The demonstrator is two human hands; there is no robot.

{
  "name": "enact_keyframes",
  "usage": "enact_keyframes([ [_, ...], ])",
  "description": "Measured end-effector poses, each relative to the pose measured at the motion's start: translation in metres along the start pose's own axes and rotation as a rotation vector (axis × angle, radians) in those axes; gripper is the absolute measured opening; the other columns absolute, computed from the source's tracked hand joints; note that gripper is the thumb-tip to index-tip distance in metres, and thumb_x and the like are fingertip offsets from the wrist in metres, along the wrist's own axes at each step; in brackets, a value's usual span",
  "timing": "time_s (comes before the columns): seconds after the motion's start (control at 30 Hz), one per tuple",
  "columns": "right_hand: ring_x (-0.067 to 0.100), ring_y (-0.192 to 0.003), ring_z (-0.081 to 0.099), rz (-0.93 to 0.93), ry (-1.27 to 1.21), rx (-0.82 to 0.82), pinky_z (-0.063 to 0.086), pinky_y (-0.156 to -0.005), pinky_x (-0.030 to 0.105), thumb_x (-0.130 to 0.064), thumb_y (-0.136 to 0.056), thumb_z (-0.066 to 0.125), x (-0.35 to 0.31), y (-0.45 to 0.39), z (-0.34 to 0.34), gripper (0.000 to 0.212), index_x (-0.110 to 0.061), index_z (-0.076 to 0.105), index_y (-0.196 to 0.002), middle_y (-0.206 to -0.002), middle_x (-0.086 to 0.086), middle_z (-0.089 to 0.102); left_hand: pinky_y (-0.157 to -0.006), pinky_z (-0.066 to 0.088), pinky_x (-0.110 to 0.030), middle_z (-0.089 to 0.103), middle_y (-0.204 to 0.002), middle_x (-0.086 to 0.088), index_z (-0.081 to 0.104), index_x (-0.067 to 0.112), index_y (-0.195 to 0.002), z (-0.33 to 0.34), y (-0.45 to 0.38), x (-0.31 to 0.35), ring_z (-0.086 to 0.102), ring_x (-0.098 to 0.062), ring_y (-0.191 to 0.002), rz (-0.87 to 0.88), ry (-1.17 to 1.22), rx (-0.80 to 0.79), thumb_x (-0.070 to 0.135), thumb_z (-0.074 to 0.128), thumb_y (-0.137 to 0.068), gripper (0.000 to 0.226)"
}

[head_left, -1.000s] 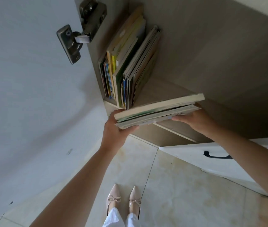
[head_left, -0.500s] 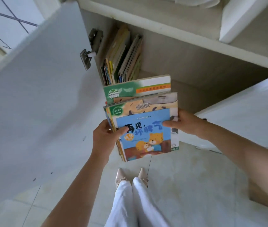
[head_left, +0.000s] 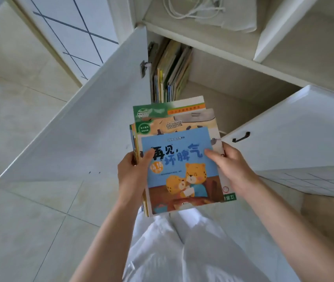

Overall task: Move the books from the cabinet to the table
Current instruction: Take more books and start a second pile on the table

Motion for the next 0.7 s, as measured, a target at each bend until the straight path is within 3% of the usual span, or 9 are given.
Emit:
enact_keyframes([
  [0.1, 0.024, -0.089, 0.072, -0.004, 0.068, -0.013, 0.057, -0.084, 0.049, 0.0, -0.085, 0.064, -0.005, 0.016, 0.004, 0.025, -0.017, 0.065, -0.103, -0.101, 0.007, 0.075, -0.069, 0.061, -0.041, 0.077, -0.086, -0.001, 0.067, 0.019, -0.097, -0.007, 0.016, -0.002, 0.075, -0.019, -0.073, -0.007, 0.009, 0.004, 0.031, 0.071, -0.085, 0.017],
  [0.3, 0.011, -0.088, 0.071, -0.142, 0.256, -0.027, 0.058, -0.083, 0.043, -0.006, -0.083, 0.068, -0.019, 0.032, 0.002, 0.036, -0.024, 0.054, -0.11, -0.101, -0.006, 0.073, -0.058, 0.058, -0.026, 0.074, -0.102, 0.002, 0.056, 0.023, -0.118, -0.003, 0.041, 0.008, 0.074, -0.012, -0.079, 0.1, 0.007, -0.069, 0.025, 0.064, -0.091, 0.028],
  [0.37, 0.008, -0.09, 0.071, -0.187, 0.275, -0.052, 0.058, -0.084, 0.039, -0.006, -0.084, 0.067, -0.026, 0.033, -0.001, 0.037, -0.024, 0.053, -0.113, -0.103, -0.007, 0.072, -0.061, 0.06, -0.028, 0.072, -0.107, 0.001, 0.052, 0.023, -0.123, -0.002, 0.047, 0.012, 0.074, -0.011, -0.082, 0.144, 0.01, -0.041, 0.024, 0.066, -0.09, 0.035],
  [0.5, -0.009, -0.084, 0.065, -0.285, 0.343, -0.168, 0.051, -0.066, 0.009, -0.009, -0.088, 0.065, -0.043, 0.035, -0.005, 0.033, -0.036, 0.05, -0.098, -0.098, -0.016, 0.067, -0.057, 0.059, -0.031, 0.066, -0.106, -0.005, 0.04, 0.031, -0.134, 0.004, 0.067, 0.014, 0.074, -0.015, -0.082, 0.189, 0.145, 0.037, 0.021, 0.066, -0.09, 0.052],
  [0.63, -0.001, -0.091, 0.067, -0.382, 0.432, -0.305, 0.054, -0.072, 0.018, -0.012, -0.088, 0.065, -0.052, 0.035, -0.013, 0.032, -0.026, 0.052, -0.113, -0.104, -0.01, 0.069, -0.058, 0.06, -0.035, 0.066, -0.108, -0.004, 0.041, 0.036, -0.134, 0.011, 0.092, -0.003, 0.074, -0.016, -0.082, 0.211, 0.209, 0.159, 0.023, 0.066, -0.09, 0.052],
  [0.7, -0.004, -0.092, 0.066, -0.403, 0.447, -0.395, 0.053, -0.068, 0.011, -0.011, -0.089, 0.063, -0.05, 0.034, -0.016, 0.033, -0.024, 0.05, -0.117, -0.107, -0.01, 0.067, -0.061, 0.061, -0.039, 0.066, -0.113, -0.004, 0.042, 0.037, -0.135, 0.016, 0.108, -0.02, 0.074, -0.018, -0.085, 0.199, 0.257, 0.23, 0.025, 0.067, -0.088, 0.055],
])
Point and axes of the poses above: each hand's wrist, its own y-axis away from the middle knuckle, its own z-axis out of the palm, x = y × z, the point moved 8 cm from there along -y, towards the middle knuckle
